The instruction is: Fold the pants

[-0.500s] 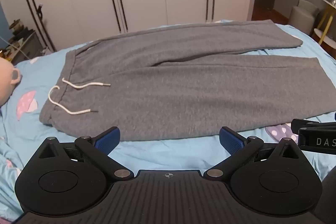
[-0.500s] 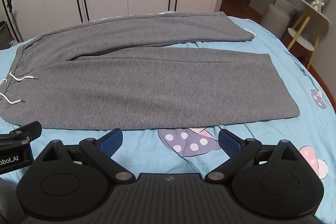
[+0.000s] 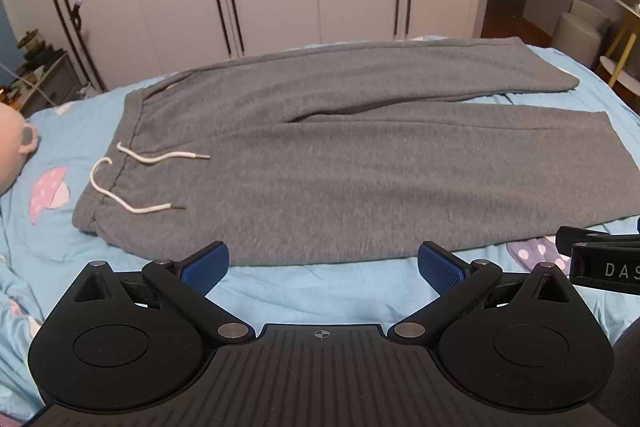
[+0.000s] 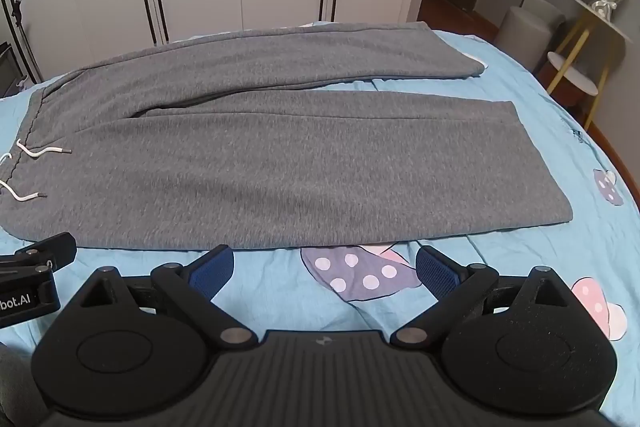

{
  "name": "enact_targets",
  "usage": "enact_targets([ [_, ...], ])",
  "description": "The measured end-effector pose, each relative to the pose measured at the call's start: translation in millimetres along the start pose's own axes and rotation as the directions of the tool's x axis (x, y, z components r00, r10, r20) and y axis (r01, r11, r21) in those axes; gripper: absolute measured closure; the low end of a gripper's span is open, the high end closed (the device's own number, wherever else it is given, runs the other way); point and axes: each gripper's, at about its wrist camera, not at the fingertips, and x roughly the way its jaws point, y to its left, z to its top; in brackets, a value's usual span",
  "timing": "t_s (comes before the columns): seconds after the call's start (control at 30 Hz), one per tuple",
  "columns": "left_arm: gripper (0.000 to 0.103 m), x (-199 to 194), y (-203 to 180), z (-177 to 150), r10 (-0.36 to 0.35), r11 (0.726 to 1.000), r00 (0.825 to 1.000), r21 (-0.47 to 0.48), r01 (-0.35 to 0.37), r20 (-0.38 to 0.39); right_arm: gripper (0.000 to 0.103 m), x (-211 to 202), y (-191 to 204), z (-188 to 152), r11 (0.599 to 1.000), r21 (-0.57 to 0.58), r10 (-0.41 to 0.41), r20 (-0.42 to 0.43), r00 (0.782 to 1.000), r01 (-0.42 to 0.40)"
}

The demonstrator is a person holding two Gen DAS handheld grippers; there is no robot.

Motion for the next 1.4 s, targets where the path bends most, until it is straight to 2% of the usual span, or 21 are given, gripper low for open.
enact_targets([
  [1.4,0.000,8.7,1.6,0.8,0.018,1.000,1.000,-0.001,-0.018,-0.017,0.005,3.8,-1.4,0.3,1.000,0.005,0.013,-0.002,1.000,-0.013],
])
